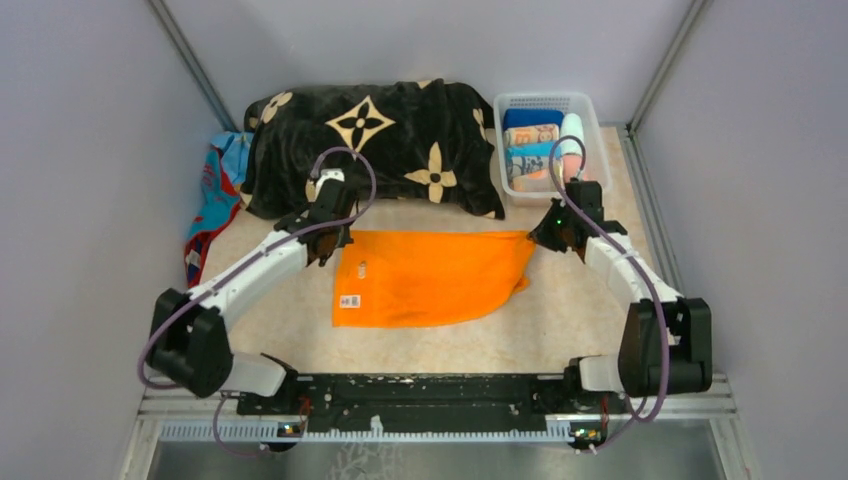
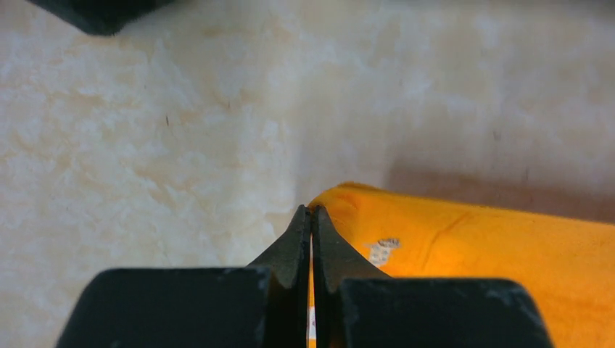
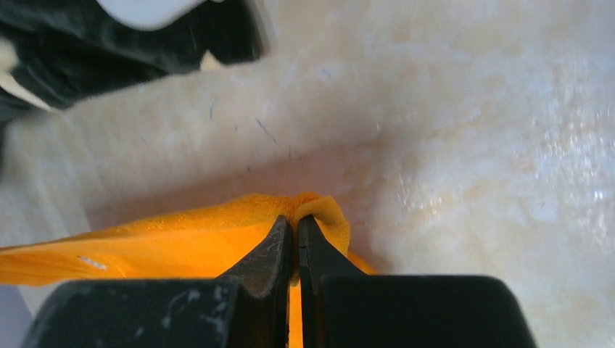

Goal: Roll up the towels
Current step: Flatten out the towel at the center of the board.

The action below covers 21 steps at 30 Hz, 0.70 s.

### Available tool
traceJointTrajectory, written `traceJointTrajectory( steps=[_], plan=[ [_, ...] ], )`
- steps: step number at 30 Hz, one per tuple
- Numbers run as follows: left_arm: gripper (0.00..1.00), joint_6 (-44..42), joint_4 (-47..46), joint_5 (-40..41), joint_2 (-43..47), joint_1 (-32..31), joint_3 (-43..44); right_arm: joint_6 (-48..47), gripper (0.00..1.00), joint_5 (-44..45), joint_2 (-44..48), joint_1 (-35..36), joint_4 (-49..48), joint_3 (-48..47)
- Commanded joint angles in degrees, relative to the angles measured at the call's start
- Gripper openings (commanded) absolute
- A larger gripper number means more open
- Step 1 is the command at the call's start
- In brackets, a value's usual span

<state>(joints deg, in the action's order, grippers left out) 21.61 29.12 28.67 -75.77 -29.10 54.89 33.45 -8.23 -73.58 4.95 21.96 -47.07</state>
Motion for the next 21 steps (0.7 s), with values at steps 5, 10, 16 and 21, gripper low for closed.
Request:
traceJointTrajectory(
  steps=[5, 10, 16, 21],
  plan=[
    [0.00, -4.84, -7.23, 1.93, -3.78, 2.80, 9.50, -0.23, 0.00, -9.66, -5.24, -4.06, -10.97, -9.79],
    [0.00, -6.80, -8.87, -6.49, 7.27, 2.74, 5.28, -1.54, 0.00, -15.60, 1.98, -4.08, -5.98, -9.26],
    [0.00, -7.30, -1.65, -15.79, 22.26, 2.74, 2.34, -4.70, 0.00, -17.95, 14.11, -4.05, 5.41, -6.94],
    [0.00, -4.44, 5.75, -22.17, 33.51, 2.81, 1.05, -6.15, 0.00, -17.59, 26.29, -4.10, 15.34, -6.80]
  ],
)
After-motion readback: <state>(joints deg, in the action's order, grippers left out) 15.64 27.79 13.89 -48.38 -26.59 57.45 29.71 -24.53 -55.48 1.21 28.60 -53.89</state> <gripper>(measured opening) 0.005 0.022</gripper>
